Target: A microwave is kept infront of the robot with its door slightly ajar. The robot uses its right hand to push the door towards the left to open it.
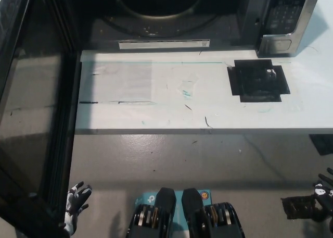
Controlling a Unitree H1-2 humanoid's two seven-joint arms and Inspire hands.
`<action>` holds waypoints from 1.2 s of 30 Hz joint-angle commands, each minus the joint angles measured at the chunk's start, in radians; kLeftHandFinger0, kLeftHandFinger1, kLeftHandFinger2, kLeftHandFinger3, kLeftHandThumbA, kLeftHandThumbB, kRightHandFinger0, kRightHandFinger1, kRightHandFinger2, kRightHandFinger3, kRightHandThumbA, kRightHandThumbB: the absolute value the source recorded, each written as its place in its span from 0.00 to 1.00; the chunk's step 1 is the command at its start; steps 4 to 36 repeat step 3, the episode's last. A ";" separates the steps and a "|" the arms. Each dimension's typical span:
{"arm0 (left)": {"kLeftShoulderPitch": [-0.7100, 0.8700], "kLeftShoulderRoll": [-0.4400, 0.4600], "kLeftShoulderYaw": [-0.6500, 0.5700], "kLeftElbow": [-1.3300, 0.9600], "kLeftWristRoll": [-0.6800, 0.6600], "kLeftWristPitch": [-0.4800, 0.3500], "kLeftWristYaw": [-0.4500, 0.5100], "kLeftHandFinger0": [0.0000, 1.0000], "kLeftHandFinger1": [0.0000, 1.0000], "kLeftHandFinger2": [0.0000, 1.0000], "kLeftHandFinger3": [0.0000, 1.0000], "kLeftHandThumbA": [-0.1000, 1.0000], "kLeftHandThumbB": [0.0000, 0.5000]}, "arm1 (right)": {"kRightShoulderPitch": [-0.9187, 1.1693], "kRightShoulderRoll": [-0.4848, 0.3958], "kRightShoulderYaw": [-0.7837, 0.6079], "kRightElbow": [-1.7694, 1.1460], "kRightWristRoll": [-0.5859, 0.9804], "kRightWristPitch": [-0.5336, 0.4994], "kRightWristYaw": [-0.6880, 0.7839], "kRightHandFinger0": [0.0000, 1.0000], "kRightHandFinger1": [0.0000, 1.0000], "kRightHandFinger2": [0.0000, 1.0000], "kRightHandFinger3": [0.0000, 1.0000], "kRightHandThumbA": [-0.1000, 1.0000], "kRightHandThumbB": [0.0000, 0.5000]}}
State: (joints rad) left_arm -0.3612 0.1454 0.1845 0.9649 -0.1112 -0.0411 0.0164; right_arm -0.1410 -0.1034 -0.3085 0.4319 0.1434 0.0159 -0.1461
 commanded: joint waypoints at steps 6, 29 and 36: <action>-0.023 0.007 0.000 -0.025 0.001 -0.021 0.018 1.00 1.00 1.00 0.90 0.51 0.27 | -0.018 -0.002 -0.007 -0.040 0.021 -0.007 -0.001 0.36 0.57 0.68 0.82 0.50 0.37; -0.023 0.007 0.000 -0.025 0.001 -0.021 0.018 1.00 1.00 1.00 0.90 0.51 0.27 | -0.018 -0.002 -0.007 -0.040 0.021 -0.007 -0.001 0.36 0.57 0.68 0.82 0.50 0.37; -0.023 0.007 0.000 -0.025 0.001 -0.021 0.018 1.00 1.00 1.00 0.90 0.51 0.27 | -0.018 -0.002 -0.007 -0.040 0.021 -0.007 -0.001 0.36 0.57 0.68 0.82 0.50 0.37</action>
